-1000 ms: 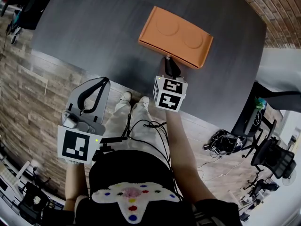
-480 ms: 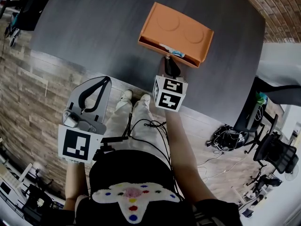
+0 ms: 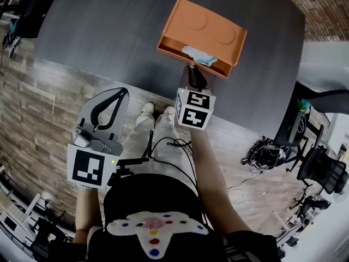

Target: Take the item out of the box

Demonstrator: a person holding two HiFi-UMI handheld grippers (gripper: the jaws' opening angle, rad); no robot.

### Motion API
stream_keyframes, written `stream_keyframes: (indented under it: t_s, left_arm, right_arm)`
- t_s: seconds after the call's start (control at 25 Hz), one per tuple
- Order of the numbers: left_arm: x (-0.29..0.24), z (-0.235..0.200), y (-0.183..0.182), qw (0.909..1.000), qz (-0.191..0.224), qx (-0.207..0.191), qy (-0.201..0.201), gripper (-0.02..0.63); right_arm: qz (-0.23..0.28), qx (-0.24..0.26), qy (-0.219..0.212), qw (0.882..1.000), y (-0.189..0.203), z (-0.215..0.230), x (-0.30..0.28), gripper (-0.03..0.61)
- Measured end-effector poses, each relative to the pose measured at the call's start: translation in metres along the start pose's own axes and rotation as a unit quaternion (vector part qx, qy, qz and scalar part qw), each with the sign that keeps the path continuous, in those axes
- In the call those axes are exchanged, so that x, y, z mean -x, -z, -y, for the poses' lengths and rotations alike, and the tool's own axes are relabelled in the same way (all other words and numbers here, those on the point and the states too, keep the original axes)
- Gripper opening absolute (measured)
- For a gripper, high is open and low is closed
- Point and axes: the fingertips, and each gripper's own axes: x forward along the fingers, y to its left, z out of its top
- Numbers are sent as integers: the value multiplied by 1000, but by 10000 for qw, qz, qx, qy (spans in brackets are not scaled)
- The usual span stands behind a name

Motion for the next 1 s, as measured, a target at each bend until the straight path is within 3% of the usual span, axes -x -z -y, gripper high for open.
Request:
stream_keyframes:
  t_s: [1.0]
  left_arm:
    - [12,7,11,9996,-16,-130,261,5]
  right_arm:
    - [-83,38,124,9999,23,-26,29,75]
